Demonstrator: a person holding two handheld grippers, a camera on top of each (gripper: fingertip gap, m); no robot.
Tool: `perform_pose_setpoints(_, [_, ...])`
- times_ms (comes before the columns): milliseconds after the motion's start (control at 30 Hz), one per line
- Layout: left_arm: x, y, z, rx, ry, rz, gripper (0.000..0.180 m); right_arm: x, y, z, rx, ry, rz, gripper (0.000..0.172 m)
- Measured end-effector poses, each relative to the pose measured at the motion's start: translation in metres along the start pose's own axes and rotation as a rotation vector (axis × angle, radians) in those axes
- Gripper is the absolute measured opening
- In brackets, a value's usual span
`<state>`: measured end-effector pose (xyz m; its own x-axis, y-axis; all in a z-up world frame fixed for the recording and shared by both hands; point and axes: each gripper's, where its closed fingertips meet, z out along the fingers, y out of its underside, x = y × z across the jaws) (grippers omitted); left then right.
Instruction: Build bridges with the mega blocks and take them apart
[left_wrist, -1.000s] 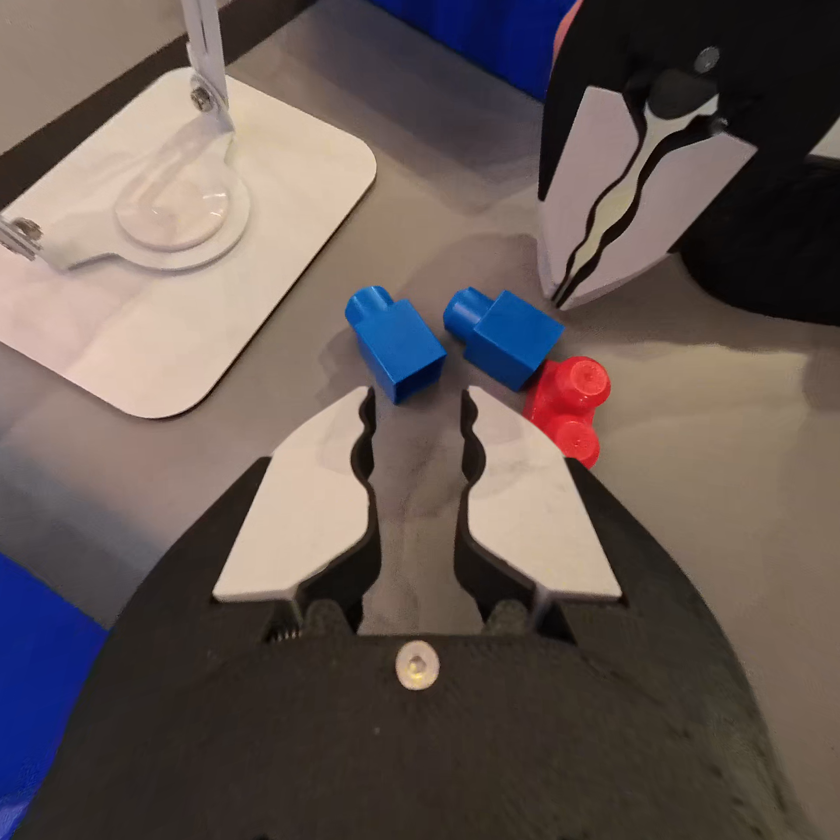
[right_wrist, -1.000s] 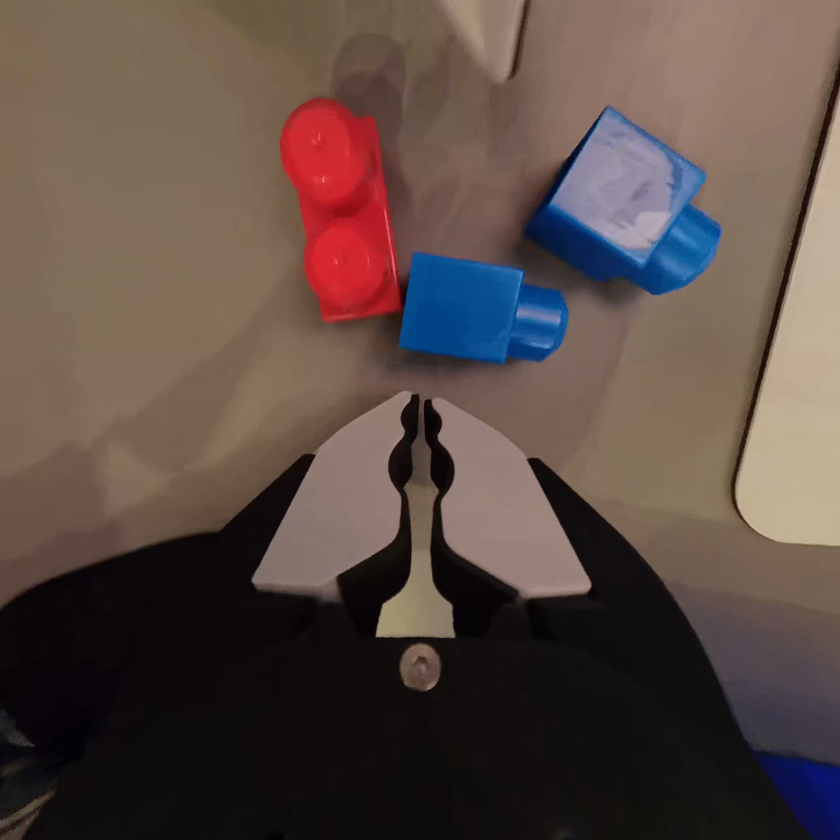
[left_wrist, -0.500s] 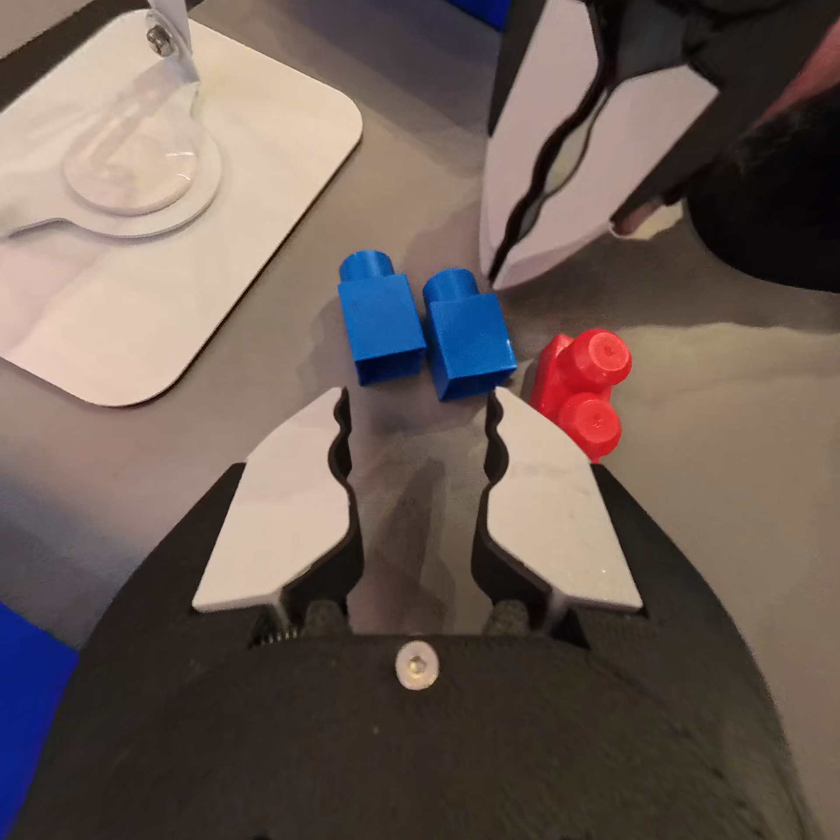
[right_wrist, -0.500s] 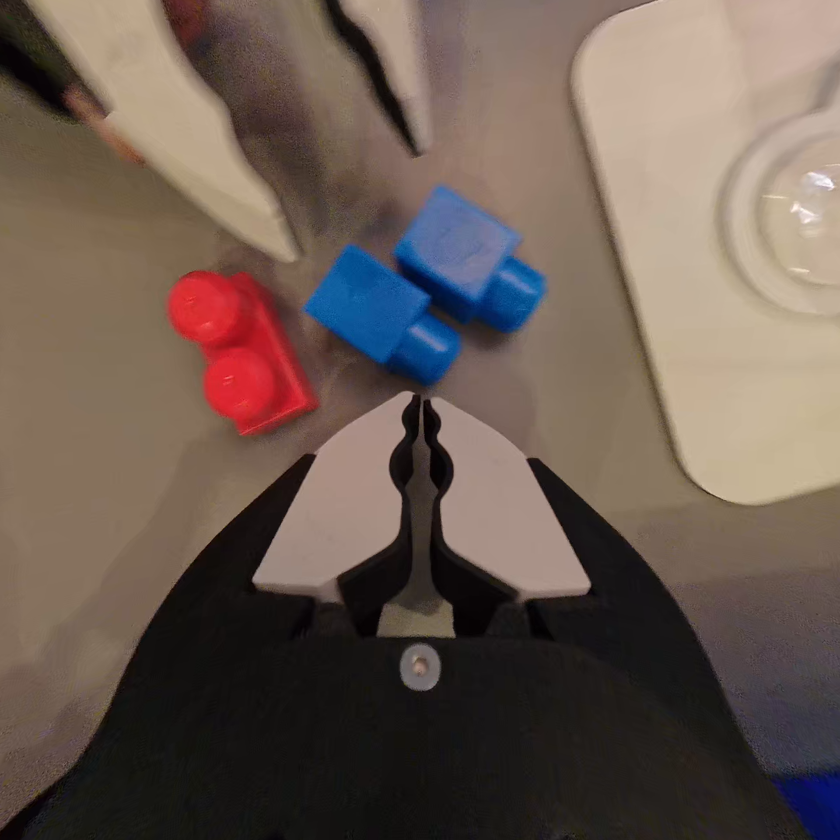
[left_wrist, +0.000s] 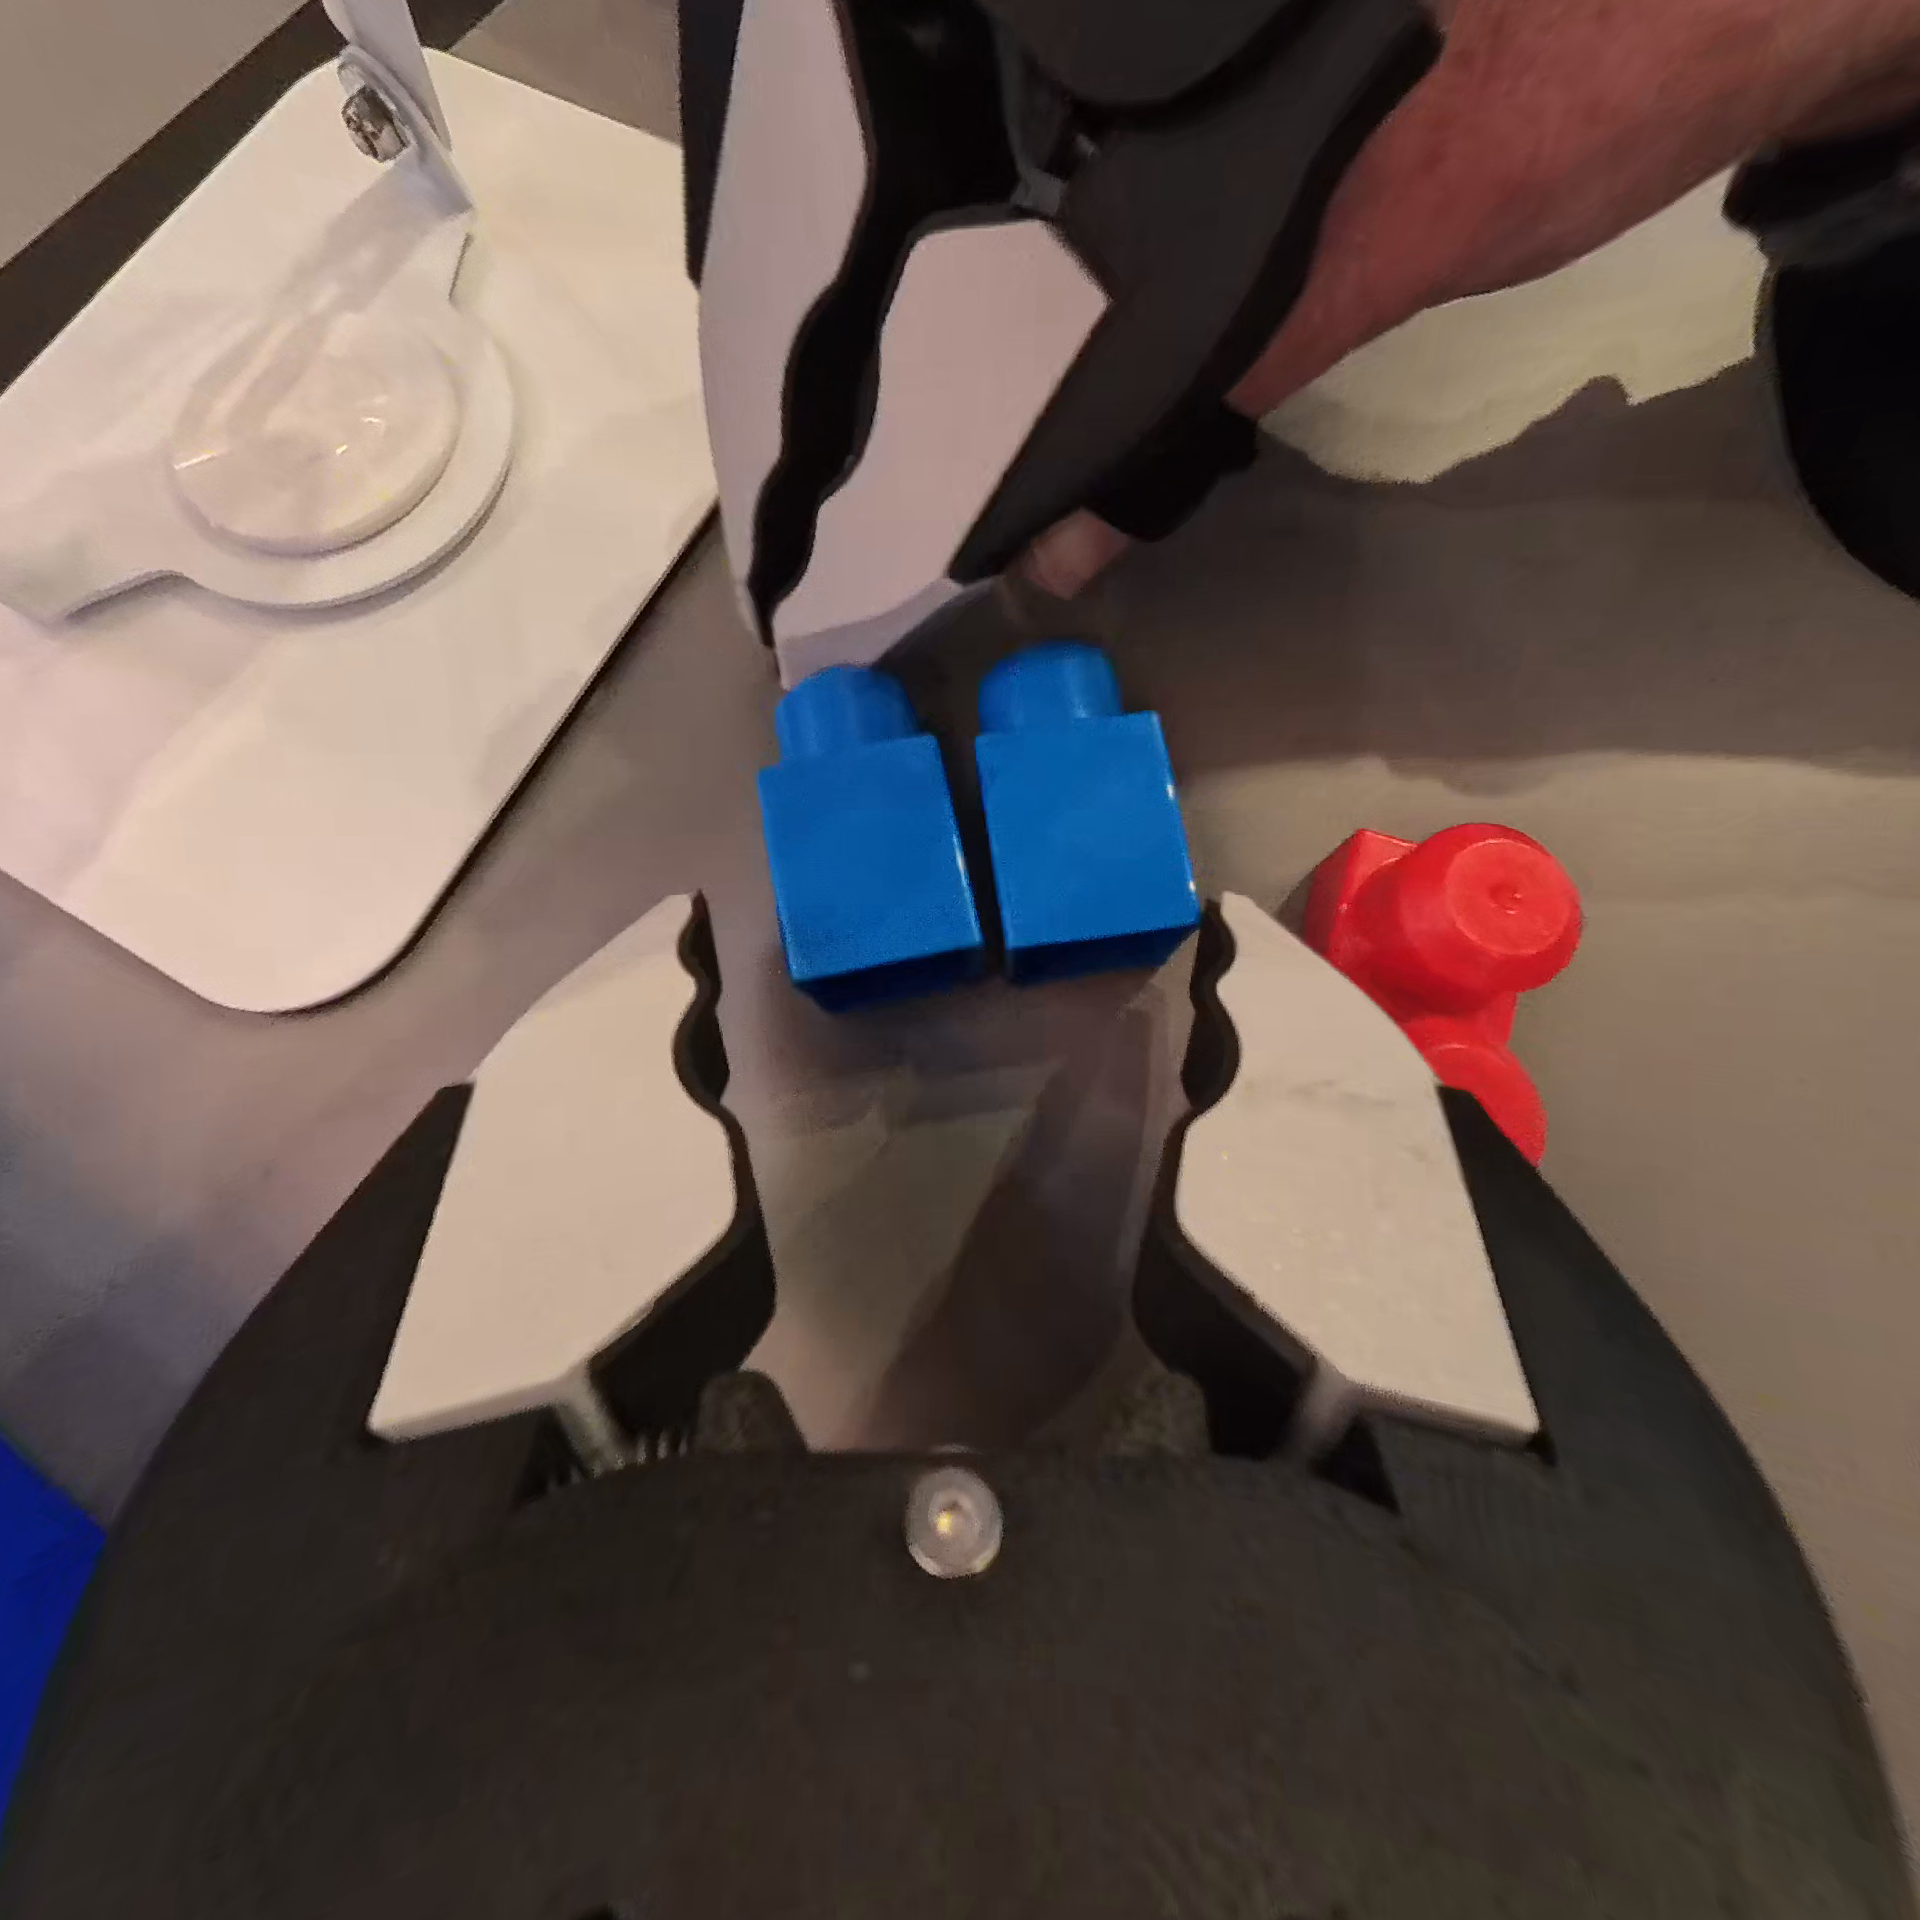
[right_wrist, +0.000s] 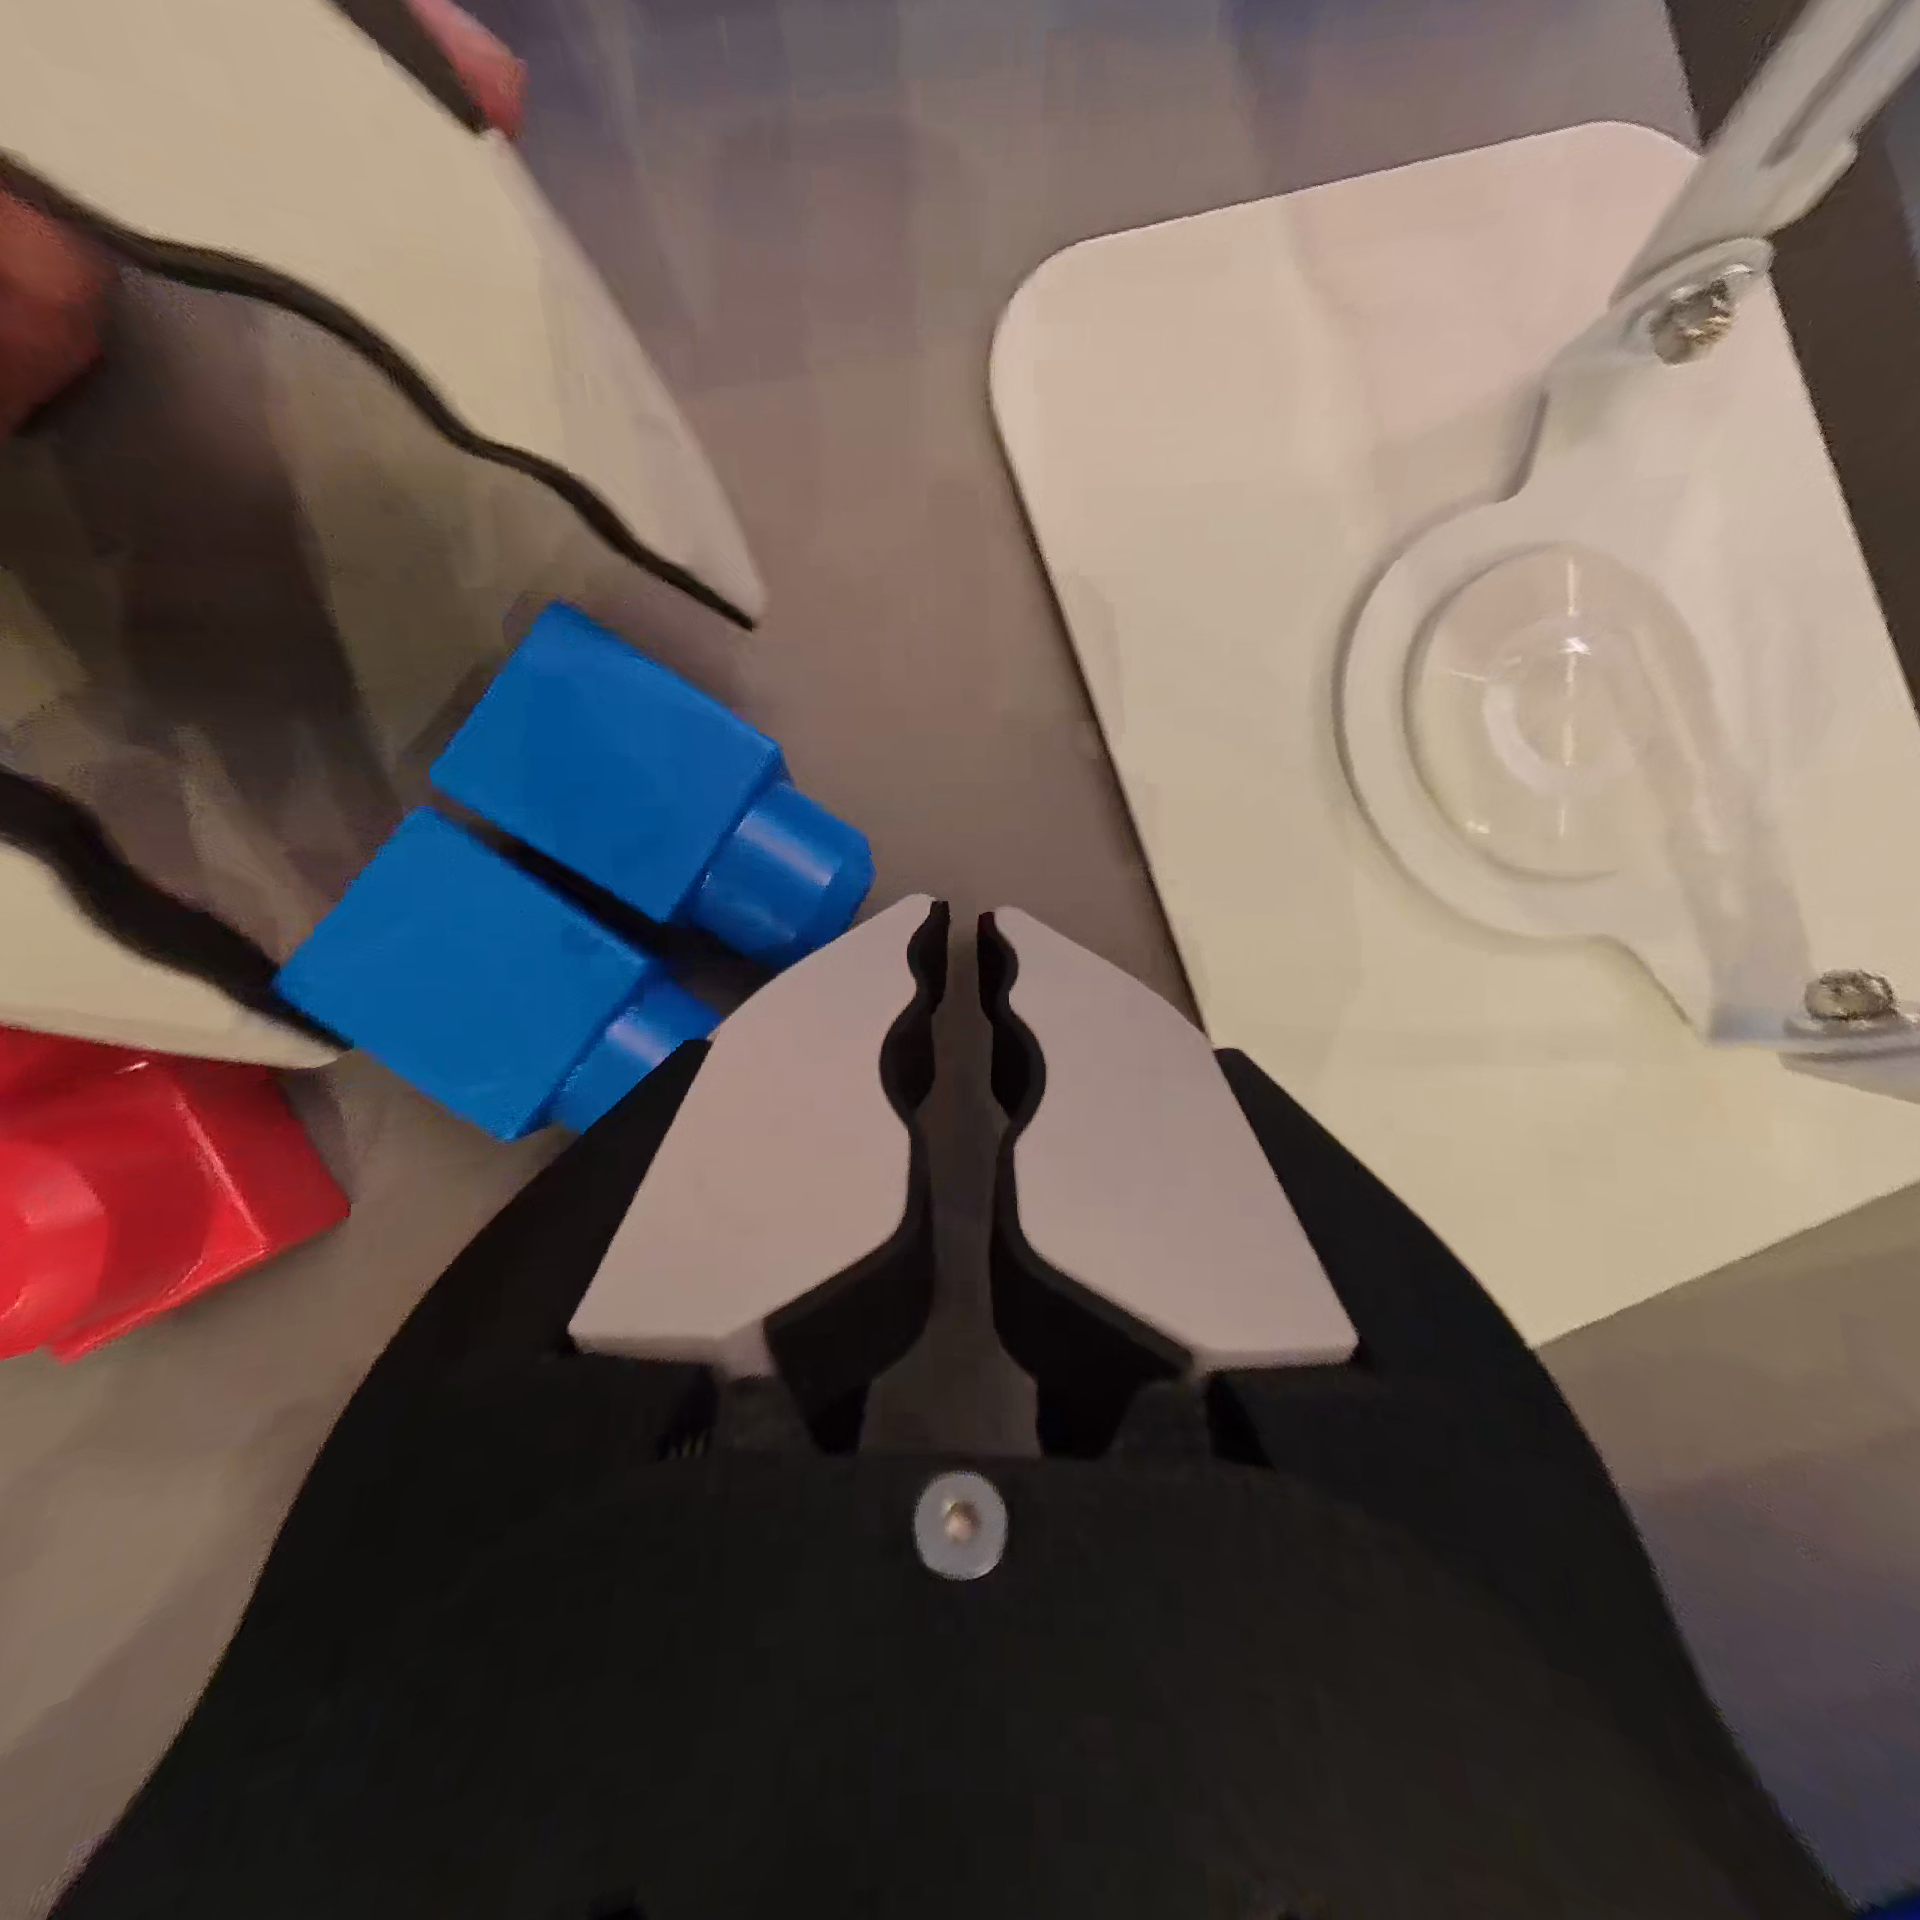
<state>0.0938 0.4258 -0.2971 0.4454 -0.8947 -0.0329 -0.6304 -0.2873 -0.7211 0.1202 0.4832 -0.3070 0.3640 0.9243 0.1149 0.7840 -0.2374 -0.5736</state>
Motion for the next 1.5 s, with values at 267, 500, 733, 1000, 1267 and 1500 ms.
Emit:
perform_pose_setpoints(267, [0.005,-0.002,-0.005,-0.004,0.063,-0.023,0.094,-0.002,0.005,-0.007,0.020,-0.009,0.052,0.010])
perform_pose_setpoints(500, [0.012,0.011,-0.004,-0.065,0.116,-0.020,0.085,-0.010,0.016,-0.015,-0.027,-0.005,0.003,0.011])
perform_pose_setpoints(733, [0.014,-0.001,0.007,-0.071,0.154,0.013,0.087,-0.013,0.019,-0.013,-0.024,-0.002,0.031,0.010])
perform_pose_setpoints(1000, [0.013,0.001,0.015,-0.112,0.126,0.047,0.081,-0.011,0.018,-0.013,0.008,-0.019,0.064,0.010])
perform_pose_setpoints(1267, [0.007,0.000,0.017,-0.095,0.088,0.048,0.077,-0.008,0.017,-0.017,0.022,-0.008,0.060,0.010])
perform_pose_setpoints(1500, [-0.004,-0.016,-0.013,0.057,0.064,0.023,0.076,-0.017,0.000,-0.070,0.131,-0.088,0.021,0.024])
